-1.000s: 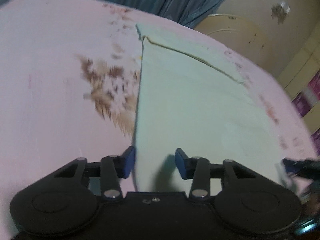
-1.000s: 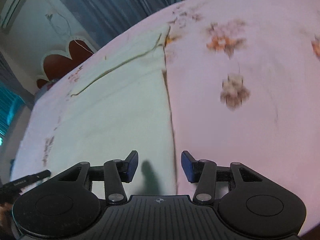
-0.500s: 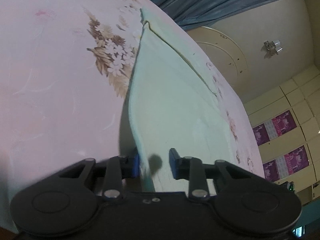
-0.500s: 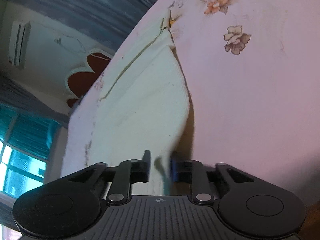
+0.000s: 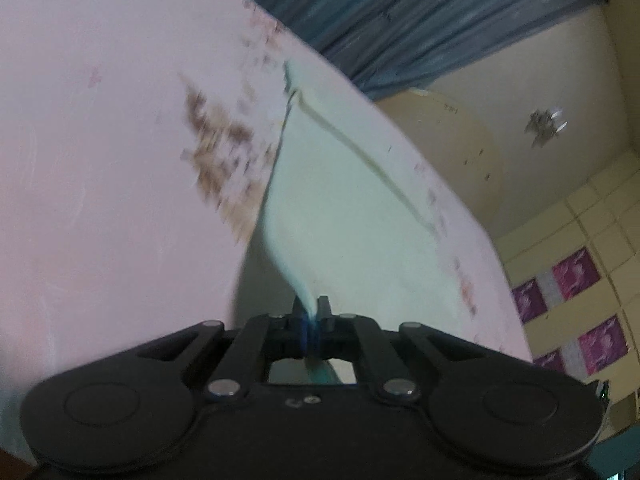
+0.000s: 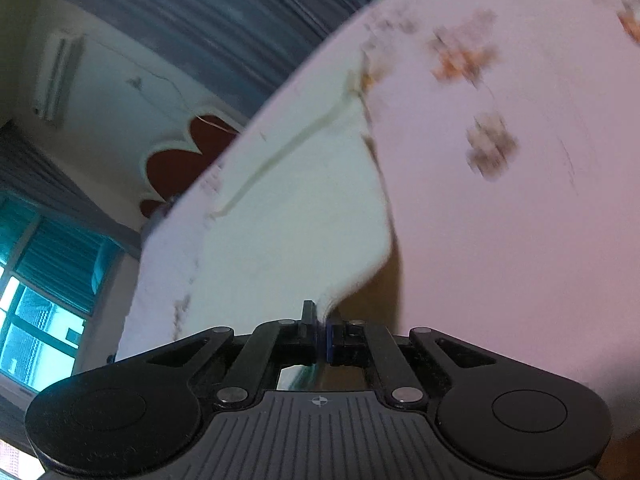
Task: Fold small clothes
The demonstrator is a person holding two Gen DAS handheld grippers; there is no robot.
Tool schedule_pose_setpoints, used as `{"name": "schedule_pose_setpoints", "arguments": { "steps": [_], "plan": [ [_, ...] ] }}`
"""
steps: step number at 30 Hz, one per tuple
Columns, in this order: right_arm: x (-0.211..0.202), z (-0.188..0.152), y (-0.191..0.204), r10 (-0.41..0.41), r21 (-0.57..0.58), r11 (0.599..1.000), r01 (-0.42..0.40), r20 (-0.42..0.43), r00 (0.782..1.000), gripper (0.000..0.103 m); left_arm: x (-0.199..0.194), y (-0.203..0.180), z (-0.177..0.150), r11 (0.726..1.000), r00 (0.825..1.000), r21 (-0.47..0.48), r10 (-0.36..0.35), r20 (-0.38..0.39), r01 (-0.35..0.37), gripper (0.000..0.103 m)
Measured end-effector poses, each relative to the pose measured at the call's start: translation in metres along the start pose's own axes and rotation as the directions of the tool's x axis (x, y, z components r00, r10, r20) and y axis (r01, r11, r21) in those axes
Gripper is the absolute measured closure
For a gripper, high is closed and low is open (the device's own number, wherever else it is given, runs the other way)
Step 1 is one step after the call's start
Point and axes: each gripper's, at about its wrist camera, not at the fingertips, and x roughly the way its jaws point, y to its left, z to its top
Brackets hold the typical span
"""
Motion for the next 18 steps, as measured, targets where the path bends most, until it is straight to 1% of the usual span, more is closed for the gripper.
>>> {"name": "schedule_pose_setpoints", "arguments": {
  "steps": [2,5,8,10,13,15,18],
  "plan": [
    [-0.004,0.013,0.011,0.017,-0.027,0.999,-0.017,0.031,0.999,0.1,-0.003,-0.011,0.014,1.0,0.999,-0.004,-0.026,0.041,0.026,0.1],
    [-0.003,0.037,0.034,0.044,-0.079,0.996,-0.039,0.066,0.997,0.1,-0.005,-0.029,0.042,0.998,0.993,0.016,-0.062,0.097,0.06,0.1],
    [0.003,0.068,0.056,0.06,-0.129,0.991,-0.047,0.104,0.993,0.1,-0.002,-0.049,0.073,0.995,0.982,0.032,-0.102,0.156,0.098,0.1],
    [0.009,0.09,0.068,0.076,-0.139,0.989,-0.057,0.133,0.988,0.1,0.006,-0.06,0.096,0.991,0.973,0.031,-0.131,0.19,0.127,0.1],
    [0.025,0.125,0.075,0.087,-0.129,0.989,-0.066,0.163,0.983,0.1,0.027,-0.071,0.132,0.988,0.965,0.03,-0.154,0.212,0.151,0.1],
    [0.039,0.146,0.075,0.074,-0.123,0.991,-0.053,0.174,0.982,0.1,0.045,-0.073,0.153,0.989,0.965,0.033,-0.149,0.216,0.146,0.1],
    [0.074,0.179,0.069,0.045,-0.103,0.994,-0.028,0.17,0.984,0.1,0.078,-0.071,0.183,0.991,0.97,0.016,-0.135,0.202,0.134,0.1]
  ]
}}
